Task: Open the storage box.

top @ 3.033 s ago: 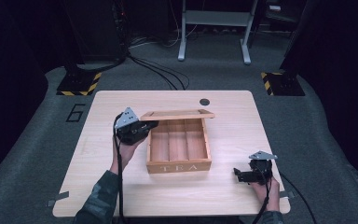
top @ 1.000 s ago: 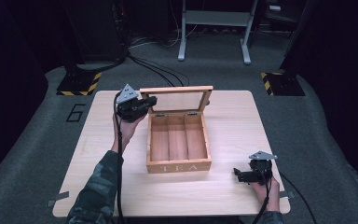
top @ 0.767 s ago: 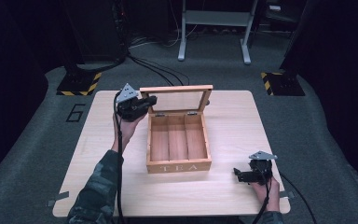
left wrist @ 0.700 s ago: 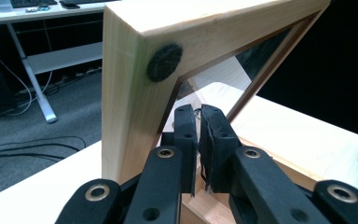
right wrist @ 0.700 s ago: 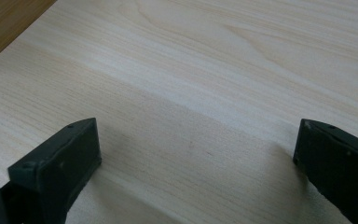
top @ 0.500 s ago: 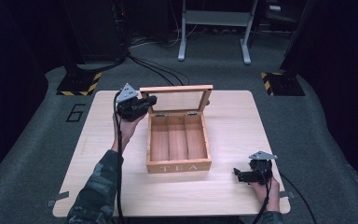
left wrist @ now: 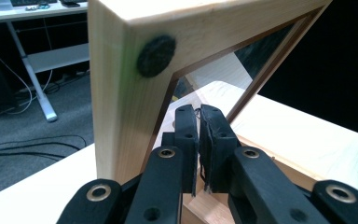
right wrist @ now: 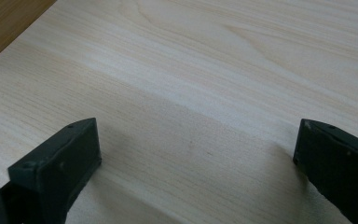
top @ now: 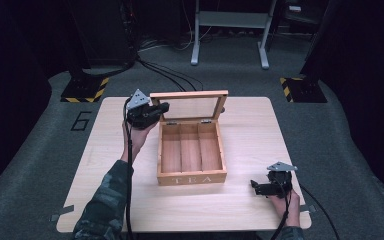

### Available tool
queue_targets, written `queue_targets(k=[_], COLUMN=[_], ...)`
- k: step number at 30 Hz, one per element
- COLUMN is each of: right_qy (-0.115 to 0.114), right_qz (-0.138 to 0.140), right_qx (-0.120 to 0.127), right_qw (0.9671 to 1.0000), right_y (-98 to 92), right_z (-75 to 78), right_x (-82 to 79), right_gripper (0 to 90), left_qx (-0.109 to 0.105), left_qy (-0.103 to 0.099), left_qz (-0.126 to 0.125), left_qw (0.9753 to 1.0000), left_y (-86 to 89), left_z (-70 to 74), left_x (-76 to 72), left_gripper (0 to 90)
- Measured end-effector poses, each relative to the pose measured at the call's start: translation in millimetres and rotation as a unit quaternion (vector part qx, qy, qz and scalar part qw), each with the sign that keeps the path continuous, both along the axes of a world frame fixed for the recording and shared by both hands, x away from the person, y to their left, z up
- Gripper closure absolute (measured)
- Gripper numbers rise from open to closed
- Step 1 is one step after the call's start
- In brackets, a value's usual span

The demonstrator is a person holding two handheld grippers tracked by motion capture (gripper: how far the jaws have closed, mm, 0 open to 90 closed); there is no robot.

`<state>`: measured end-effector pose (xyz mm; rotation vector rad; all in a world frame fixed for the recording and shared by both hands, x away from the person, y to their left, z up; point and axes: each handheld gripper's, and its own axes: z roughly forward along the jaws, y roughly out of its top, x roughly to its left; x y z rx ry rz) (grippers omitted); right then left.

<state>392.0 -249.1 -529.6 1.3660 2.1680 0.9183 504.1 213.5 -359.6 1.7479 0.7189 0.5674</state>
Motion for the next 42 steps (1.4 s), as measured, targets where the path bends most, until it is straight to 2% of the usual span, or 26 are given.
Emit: queue_targets(k=[32,42], right_qy=[0.0,0.001], right_qz=[0.0,0.0], right_qx=[0.0,-0.001], right_qw=[1.0,1.0], right_y=[0.1,0.0], right_z=[0.0,0.1], right_x=[-0.1,-0.1], right_gripper=[0.1,0.1], left_qx=[0.001,0.003], left_qy=[-0.006,-0.002], left_qz=[0.007,0.004], left_qw=[1.0,1.0], left_y=[1.0,2.4], left_z=[0.9,1.8], left_x=[0.1,0.1], left_gripper=[85.4,85.4])
